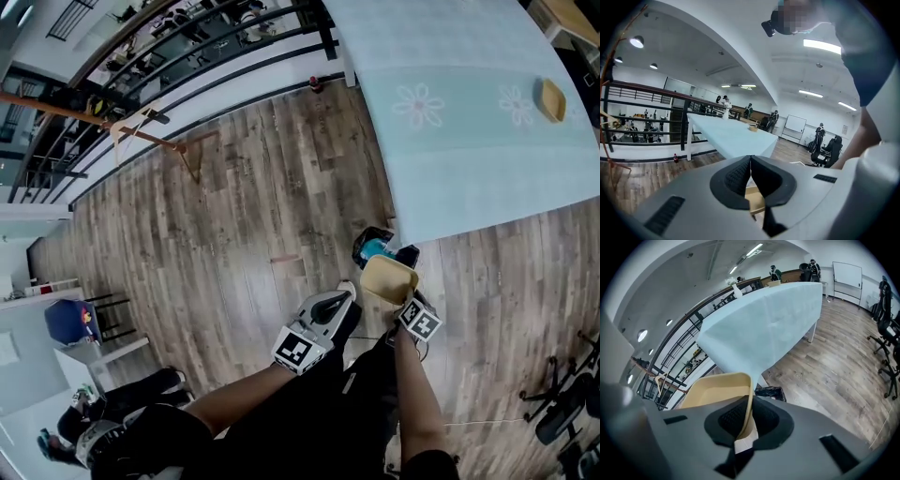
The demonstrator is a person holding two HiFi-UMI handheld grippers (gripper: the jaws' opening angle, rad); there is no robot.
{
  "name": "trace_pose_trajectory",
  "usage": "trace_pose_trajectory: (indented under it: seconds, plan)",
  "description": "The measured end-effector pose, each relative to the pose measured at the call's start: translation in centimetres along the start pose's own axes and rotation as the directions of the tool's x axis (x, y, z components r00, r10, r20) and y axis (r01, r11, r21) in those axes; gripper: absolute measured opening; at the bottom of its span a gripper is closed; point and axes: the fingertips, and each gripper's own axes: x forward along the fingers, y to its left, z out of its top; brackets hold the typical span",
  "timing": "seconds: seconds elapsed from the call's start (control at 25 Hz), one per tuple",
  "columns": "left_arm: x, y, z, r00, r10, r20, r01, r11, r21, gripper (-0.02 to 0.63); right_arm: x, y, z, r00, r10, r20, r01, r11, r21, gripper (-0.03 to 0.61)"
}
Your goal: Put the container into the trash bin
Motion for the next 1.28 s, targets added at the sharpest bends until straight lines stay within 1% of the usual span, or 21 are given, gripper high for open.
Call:
trace_pose_trajectory:
  seconds: [0.12, 0.24, 0.44, 0.48, 0.52, 0.56, 0.6, 0.68, 0.76, 0.92, 1.0, 1.12, 1.28]
  plan:
    - [0.9, 1.2, -2.1, 0.999, -0.010, -0.054, 0.011, 1.000, 0.017, 0.014, 3.3, -0.9, -1.0, 1.000, -0.013, -0.016, 0.013, 1.000, -0.002, 0.043]
    - [1.9, 2.3, -3.5, 0.997, -0.005, -0.072, 0.006, 1.000, 0.016, 0.014, 6.4, -1.9, -1.5, 0.999, -0.026, -0.019, 0.026, 1.000, 0.000, 0.043]
    - [2.5, 3.6, -5.7, 0.992, -0.007, -0.127, 0.012, 0.999, 0.037, 0.014, 10.8, -3.3, -2.5, 0.999, -0.016, -0.030, 0.018, 0.997, 0.071, 0.047]
    - [2.5, 3.7, -6.2, 0.990, -0.010, -0.143, 0.017, 0.999, 0.048, 0.014, 11.6, -3.7, -2.7, 0.999, -0.022, -0.036, 0.024, 0.997, 0.074, 0.063]
    - [2.6, 3.8, -6.6, 0.988, -0.010, -0.155, 0.018, 0.999, 0.049, 0.014, 12.2, -4.1, -2.8, 0.999, -0.031, -0.043, 0.034, 0.997, 0.071, 0.108]
    - [2.6, 4.0, -7.0, 0.987, -0.007, -0.161, 0.014, 0.999, 0.041, 0.014, 12.6, -4.4, -2.9, 0.998, -0.039, -0.050, 0.043, 0.997, 0.066, 0.132]
    - [2.6, 4.1, -7.4, 0.986, -0.006, -0.169, 0.012, 0.999, 0.035, 0.014, 12.9, -4.5, -2.9, 0.997, -0.044, -0.056, 0.048, 0.997, 0.060, 0.137]
    - [2.6, 4.3, -7.8, 0.983, -0.008, -0.183, 0.014, 0.999, 0.032, 0.014, 13.0, -4.3, -3.0, 0.997, -0.041, -0.061, 0.043, 0.998, 0.043, 0.140]
    - [2.8, 4.1, -7.8, 0.984, -0.011, -0.177, 0.014, 1.000, 0.018, 0.014, 12.8, -3.9, -3.1, 0.997, -0.034, -0.063, 0.035, 0.999, 0.016, 0.140]
    - [3.4, 3.5, -7.1, 0.983, -0.026, -0.184, 0.038, 0.997, 0.061, 0.014, 11.3, -3.4, -2.7, 0.999, -0.015, -0.049, 0.014, 1.000, -0.023, 0.140]
    - [3.9, 2.9, -6.6, 0.985, -0.031, -0.168, 0.042, 0.997, 0.062, 0.014, 10.4, -3.2, -2.4, 0.999, -0.002, -0.050, 0.001, 1.000, -0.021, 0.140]
    - [4.7, 1.8, -5.5, 0.991, -0.034, -0.131, 0.039, 0.999, 0.034, 0.014, 8.8, -2.9, -1.4, 0.998, 0.015, -0.056, -0.015, 1.000, 0.006, 0.140]
    - [5.7, 0.0, -3.3, 0.993, -0.053, -0.103, 0.058, 0.997, 0.046, 0.015, 5.6, -2.1, 0.9, 0.999, 0.038, -0.036, -0.038, 0.999, -0.002, 0.140]
